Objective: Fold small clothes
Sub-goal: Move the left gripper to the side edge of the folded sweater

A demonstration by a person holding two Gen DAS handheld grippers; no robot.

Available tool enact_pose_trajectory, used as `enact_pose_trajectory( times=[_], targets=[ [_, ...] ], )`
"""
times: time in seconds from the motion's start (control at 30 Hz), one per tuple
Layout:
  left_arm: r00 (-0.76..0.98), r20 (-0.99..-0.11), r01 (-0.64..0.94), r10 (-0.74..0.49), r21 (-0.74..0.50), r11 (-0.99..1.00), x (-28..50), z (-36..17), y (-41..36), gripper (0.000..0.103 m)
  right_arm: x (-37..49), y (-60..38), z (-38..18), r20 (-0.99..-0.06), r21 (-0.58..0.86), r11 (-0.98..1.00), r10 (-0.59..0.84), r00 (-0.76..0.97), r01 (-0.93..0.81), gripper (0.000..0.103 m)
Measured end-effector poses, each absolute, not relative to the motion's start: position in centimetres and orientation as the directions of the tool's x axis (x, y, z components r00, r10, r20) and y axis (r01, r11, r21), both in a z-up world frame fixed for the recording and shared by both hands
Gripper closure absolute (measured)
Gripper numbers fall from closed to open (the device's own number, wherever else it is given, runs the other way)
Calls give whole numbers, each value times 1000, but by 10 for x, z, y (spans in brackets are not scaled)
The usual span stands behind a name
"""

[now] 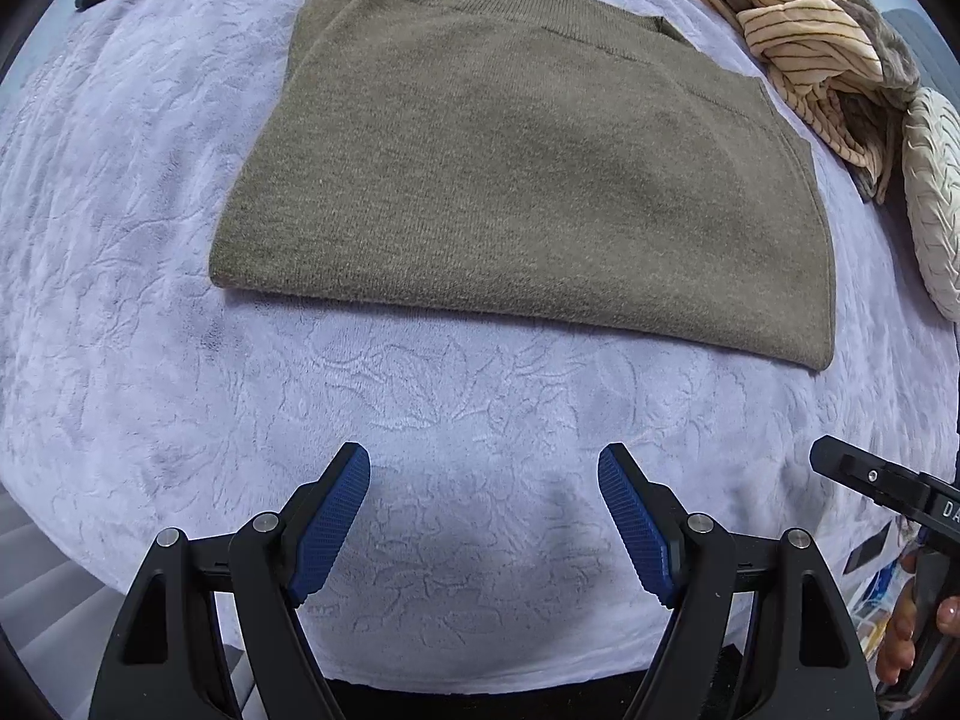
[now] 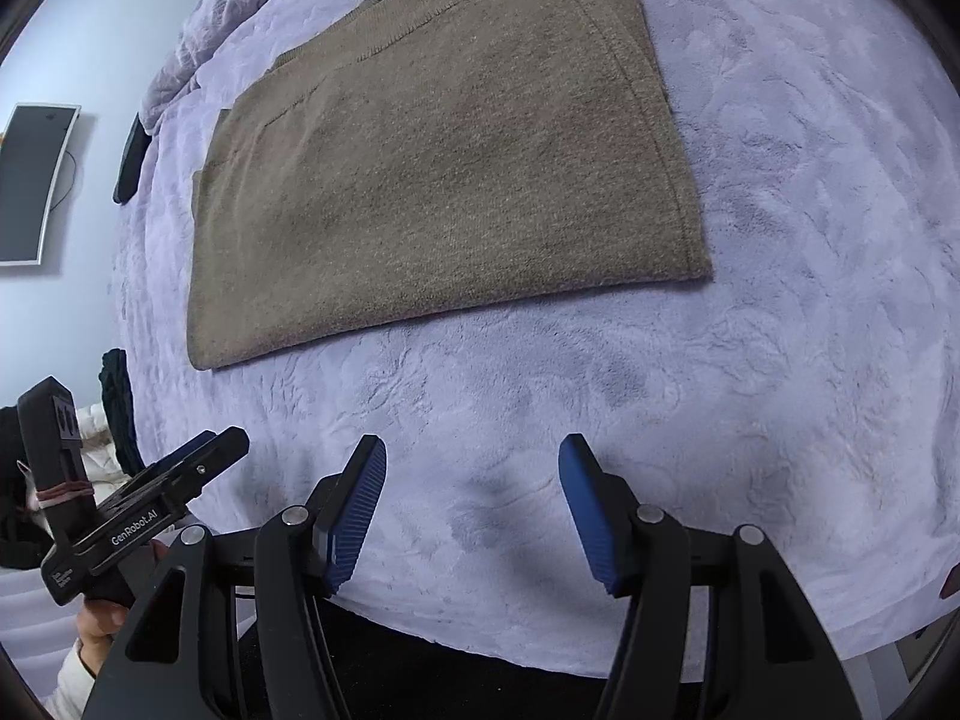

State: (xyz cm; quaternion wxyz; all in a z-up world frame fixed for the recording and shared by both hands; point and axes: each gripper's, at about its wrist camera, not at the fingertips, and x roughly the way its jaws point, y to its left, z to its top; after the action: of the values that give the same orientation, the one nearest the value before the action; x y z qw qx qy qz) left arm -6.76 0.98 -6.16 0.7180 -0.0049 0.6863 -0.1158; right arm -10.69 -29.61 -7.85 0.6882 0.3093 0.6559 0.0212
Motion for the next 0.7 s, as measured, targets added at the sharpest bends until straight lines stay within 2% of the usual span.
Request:
enact_pose_trajectory(
  times=[0.33, 0.43, 0.57, 0.7],
  targets=[
    [-16, -973, 146, -229, -229, 962, -55, -76, 42, 24, -116, -246, -79, -896, 436, 801, 428, 117, 410, 39],
    [-31, -950, 86, -311, -312, 946, -49, -80, 58, 24, -115, -228, -76, -912, 404, 824, 398, 101, 397, 28],
    [-31, -901, -22, -433, -432, 902, -37, -88, 78, 24, -112, -214, -74, -920, 386, 844, 384, 83, 373, 25],
    [-7, -883, -57, -469, -468, 882, -28, -93, 86, 24, -107, -204, -74, -920, 382, 852, 386, 63, 358, 25]
  ],
)
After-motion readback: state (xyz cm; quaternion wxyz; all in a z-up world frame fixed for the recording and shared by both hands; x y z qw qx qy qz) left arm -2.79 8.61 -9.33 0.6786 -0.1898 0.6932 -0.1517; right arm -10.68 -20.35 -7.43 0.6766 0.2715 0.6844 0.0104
